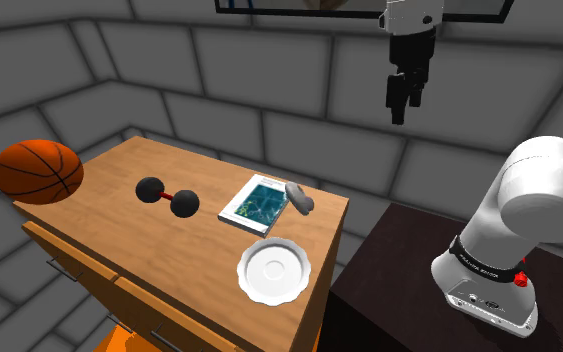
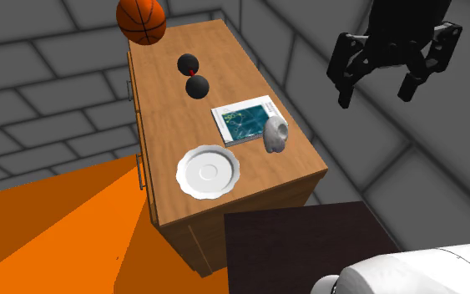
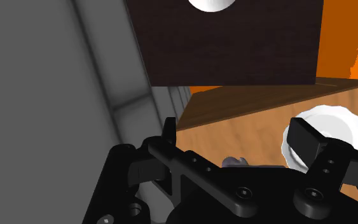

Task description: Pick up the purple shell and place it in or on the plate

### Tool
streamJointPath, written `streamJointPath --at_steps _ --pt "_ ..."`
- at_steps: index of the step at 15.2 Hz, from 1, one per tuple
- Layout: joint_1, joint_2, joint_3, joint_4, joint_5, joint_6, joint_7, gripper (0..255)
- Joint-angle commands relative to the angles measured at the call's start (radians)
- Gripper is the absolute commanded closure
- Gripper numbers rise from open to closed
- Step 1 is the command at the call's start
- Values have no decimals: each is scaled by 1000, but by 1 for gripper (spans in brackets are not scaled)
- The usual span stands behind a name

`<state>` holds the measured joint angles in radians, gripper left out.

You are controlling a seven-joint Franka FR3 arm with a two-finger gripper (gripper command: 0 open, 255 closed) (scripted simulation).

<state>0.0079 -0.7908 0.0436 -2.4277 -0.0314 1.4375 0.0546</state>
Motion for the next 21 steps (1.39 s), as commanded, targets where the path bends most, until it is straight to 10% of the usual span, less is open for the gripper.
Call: streamJointPath --at_steps 1,21 --pt "0 0 0 0 0 0 0 0" --pt "-10 463 176 -282 -116 973 186 0"
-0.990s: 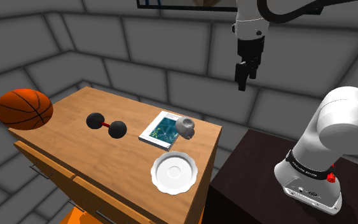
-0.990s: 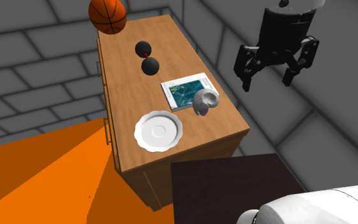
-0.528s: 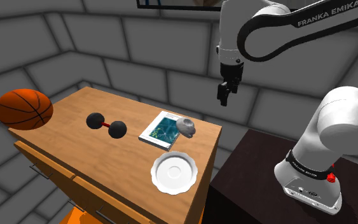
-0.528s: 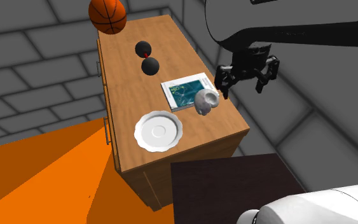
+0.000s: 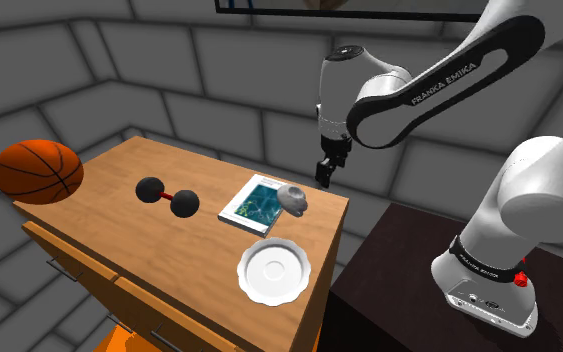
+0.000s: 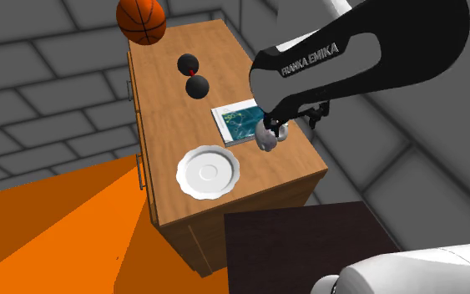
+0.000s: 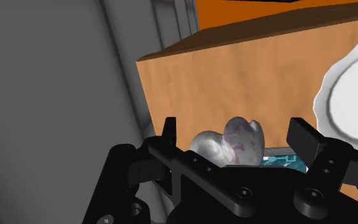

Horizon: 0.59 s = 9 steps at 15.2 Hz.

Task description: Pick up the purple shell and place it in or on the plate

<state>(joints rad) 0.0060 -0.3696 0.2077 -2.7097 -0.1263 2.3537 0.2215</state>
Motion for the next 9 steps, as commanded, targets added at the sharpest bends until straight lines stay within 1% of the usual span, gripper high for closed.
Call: streamJointPath --at_steps 1,3,5,7,9 --pt "-20 85 24 7 -48 103 43 0" --pt "-48 174 51 26 -120 189 104 0" --pt "-78 268 74 56 -222 263 187 0" --pt "-100 363 85 98 -353 322 291 0" --pt "-103 459 75 151 -501 362 410 0"
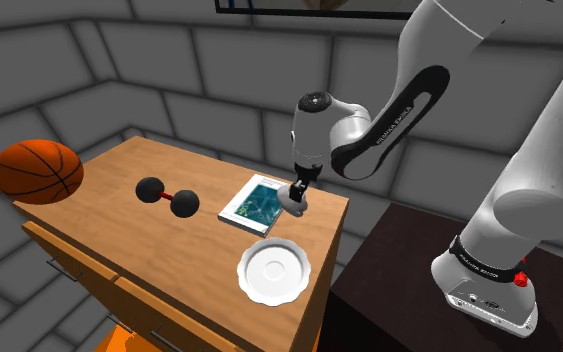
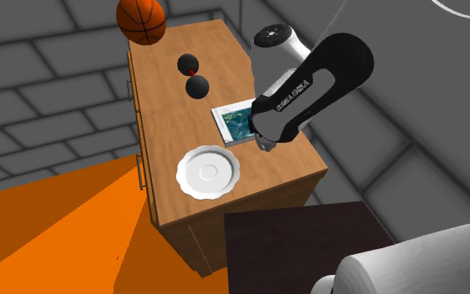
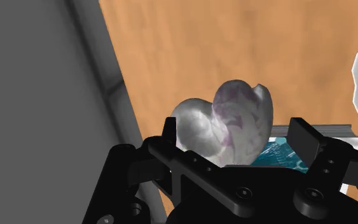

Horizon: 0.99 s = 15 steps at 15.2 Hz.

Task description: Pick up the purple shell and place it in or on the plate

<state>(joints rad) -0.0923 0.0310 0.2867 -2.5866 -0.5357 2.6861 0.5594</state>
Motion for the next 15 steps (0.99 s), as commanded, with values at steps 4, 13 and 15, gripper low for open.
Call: streamJointPath --at_steps 4,13,15 --pt "12 138 -42 63 -206 65 159 0" --pt "28 214 -85 94 -306 99 235 0" --pt "28 214 -85 94 -306 99 235 0"
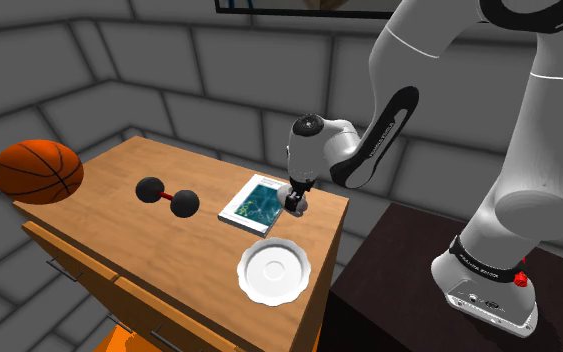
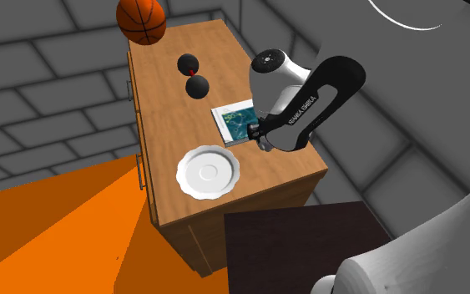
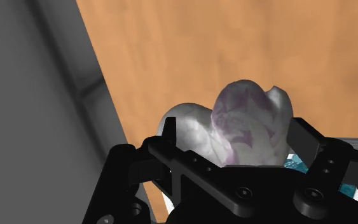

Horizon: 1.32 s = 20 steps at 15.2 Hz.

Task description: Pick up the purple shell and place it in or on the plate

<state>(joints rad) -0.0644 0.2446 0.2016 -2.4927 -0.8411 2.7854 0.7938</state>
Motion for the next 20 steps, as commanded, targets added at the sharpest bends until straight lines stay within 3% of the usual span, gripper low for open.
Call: streamJointPath --at_steps 1,2,11,16,17,18,19,20 --pt "0 0 0 0 0 0 0 0" --pt "0 0 0 0 0 0 0 255" --pt "-1 0 0 0 -1 0 0 255" --pt "-28 -77 45 -23 115 -39 -100 255" --pt "-22 -63 36 -19 89 -29 -79 255" --pt "-22 -63 36 -19 89 -29 -79 0" --pt "-38 -18 86 96 330 -199 -155 0" --pt "-52 50 108 236 475 -373 -158 0"
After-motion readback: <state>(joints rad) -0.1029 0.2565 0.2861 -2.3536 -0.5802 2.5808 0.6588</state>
